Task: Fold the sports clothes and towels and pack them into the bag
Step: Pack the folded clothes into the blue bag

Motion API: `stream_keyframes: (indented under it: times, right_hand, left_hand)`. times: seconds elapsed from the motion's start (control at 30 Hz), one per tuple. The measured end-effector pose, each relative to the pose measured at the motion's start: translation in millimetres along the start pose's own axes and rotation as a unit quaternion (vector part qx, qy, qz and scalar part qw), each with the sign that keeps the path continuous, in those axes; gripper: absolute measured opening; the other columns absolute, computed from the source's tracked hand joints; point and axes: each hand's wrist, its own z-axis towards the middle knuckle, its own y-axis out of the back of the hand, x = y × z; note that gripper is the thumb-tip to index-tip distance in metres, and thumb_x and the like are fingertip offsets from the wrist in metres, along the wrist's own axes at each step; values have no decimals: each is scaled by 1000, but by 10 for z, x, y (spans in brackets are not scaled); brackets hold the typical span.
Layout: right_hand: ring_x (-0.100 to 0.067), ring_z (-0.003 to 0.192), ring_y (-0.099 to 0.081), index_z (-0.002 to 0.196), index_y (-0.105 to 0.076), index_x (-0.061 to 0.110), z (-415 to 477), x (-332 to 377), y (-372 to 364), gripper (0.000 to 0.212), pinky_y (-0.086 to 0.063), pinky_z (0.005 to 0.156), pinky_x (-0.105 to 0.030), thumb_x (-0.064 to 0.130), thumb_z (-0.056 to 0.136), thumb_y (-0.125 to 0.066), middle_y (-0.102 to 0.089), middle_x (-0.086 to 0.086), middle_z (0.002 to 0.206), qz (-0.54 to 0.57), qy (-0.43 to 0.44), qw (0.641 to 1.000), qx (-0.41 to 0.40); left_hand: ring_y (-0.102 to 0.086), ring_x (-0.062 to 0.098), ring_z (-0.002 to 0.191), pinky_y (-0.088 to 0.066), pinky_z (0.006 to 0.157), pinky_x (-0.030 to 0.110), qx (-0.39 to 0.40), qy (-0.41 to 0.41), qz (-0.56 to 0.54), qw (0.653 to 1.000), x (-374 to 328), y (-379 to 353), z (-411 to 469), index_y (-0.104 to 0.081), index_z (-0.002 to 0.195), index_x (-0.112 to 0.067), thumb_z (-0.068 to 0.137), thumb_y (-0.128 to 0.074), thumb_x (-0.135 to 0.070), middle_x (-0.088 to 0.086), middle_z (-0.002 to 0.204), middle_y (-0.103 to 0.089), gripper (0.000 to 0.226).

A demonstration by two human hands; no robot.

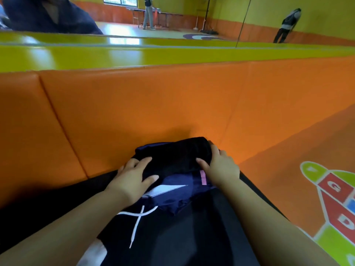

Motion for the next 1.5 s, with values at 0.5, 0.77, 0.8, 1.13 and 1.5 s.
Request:
stream_keyframes:
  times: [0.5,0.77,0.8,1.13,1.5]
  right_hand:
    - [-37,112,-53,144,-14,38,365,88,-372,78,-47,94,-47,51,82,-60,-52,-14,128,192,-38,972,131]
    - [-25,105,-60,141,-24,28,-309,-112,-203,83,-50,93,-39,37,77,-75,-60,-4,123,279,-60,943,171]
    - [-25,104,-61,140,-25,29,-426,-142,-195,84,-50,93,-40,36,75,-77,-60,-3,122,283,-64,940,177]
    - [-27,97,-61,117,-21,32,-1608,-423,-165,80,-53,87,-44,36,67,-83,-53,-9,117,326,-168,914,176]
    - [-18,48,-55,63,-55,1,-1604,-320,-6,30,-45,45,-28,12,65,-83,-59,-5,55,375,-237,871,209]
  left_hand:
    - [-46,19,103,-36,83,29,20,115,-118,986,-55,-248,379,-46,133,-34,94,-55,-31,0,145,-31,40]
    - [-52,15,99,-38,75,23,57,114,-243,962,13,-165,-72,-70,101,-19,87,-66,-34,2,117,-58,21]
    - [-56,15,95,-41,70,21,64,114,-270,954,41,-168,-176,-72,95,-17,86,-66,-36,5,107,-65,22]
    - [-47,23,100,-43,86,34,57,230,-174,956,58,-407,-960,-40,116,-20,57,-84,-52,7,118,-39,80]
    - [-48,28,116,-36,92,31,124,269,-357,886,28,-467,-1061,-45,123,3,65,-85,-31,15,125,-52,79]
